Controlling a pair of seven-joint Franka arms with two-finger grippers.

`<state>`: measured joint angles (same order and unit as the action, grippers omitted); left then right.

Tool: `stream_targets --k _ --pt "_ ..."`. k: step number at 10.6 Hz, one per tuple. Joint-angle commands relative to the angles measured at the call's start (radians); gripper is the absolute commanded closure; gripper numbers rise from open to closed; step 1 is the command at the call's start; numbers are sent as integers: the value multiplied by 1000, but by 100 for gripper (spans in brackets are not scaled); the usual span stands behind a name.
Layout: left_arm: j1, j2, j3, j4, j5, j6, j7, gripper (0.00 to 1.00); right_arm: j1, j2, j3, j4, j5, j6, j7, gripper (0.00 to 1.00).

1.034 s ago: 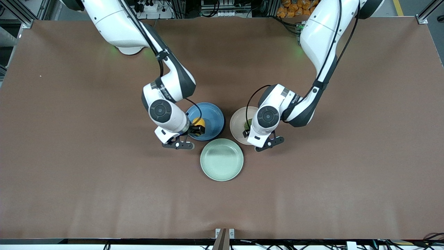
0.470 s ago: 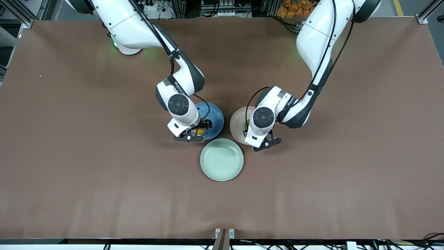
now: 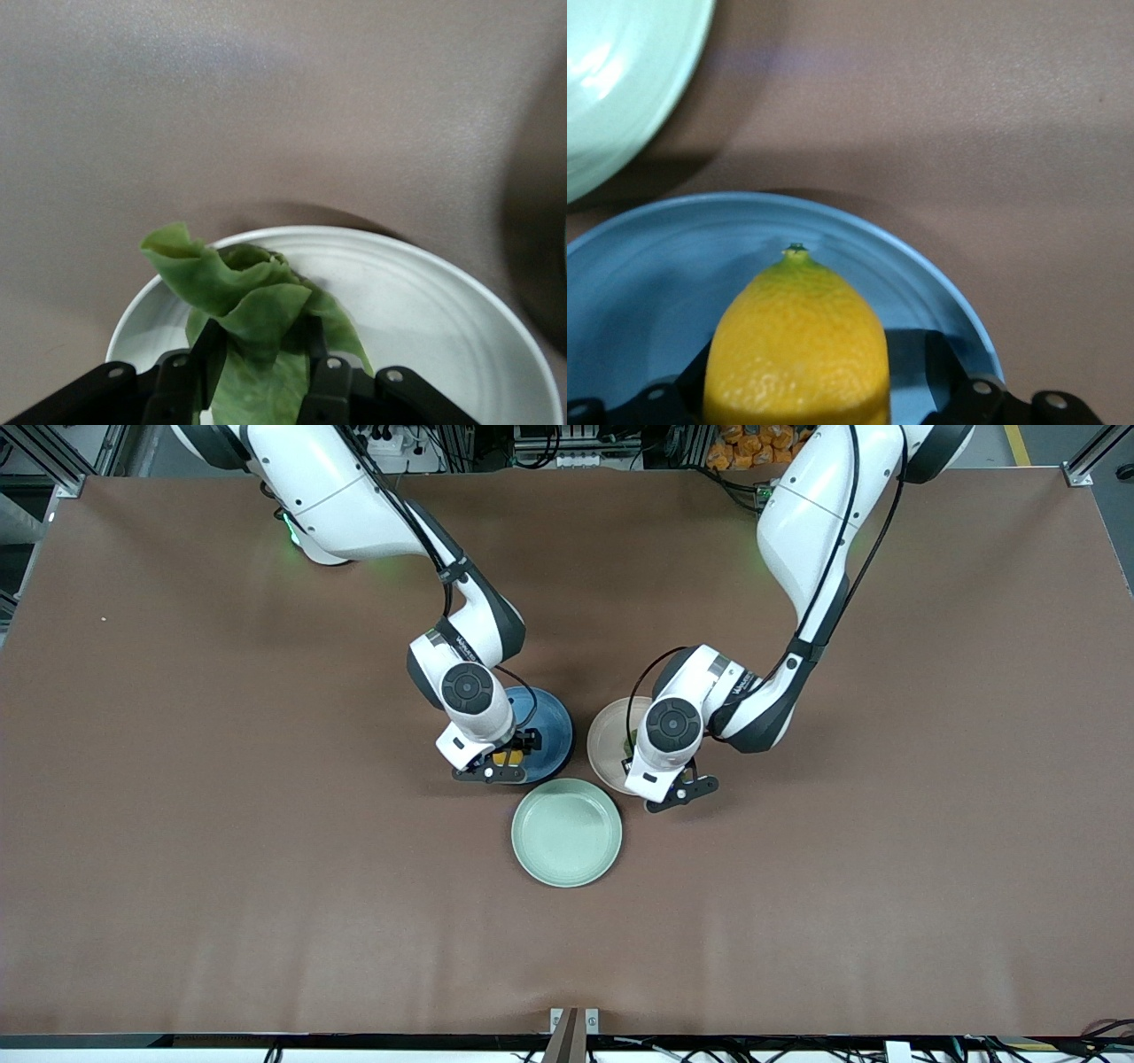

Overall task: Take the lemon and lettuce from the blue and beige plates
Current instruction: 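Lower both grippers and close the right on lemon, left on lettuce, then lift the lemon with the right gripper while the left gripper lifts the lettuce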

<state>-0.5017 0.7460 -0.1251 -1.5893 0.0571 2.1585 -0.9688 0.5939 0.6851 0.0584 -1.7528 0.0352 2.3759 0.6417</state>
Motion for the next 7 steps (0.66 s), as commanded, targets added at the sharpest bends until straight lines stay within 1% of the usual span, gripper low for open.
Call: stream_targets --k 1,3,4,5,7 --pt "-18 -4 7 14 24 3 -45 80 -3 -2 11 -7 -23 8 27 40" --pt "-18 -11 5 37 20 3 -47 100 -3 -5 14 -1 -23 -1 27 63" --pt "-17 -14 5 51 20 0 -47 100 -6 -13 18 6 -21 -7 24 69" --pt "-17 -26 5 51 24 0 -45 100 -13 -25 18 16 -18 -33 23 73" --pt "-9 -63 8 51 30 -2 -39 100 -29 -59 18 80 -11 -166 15 73"
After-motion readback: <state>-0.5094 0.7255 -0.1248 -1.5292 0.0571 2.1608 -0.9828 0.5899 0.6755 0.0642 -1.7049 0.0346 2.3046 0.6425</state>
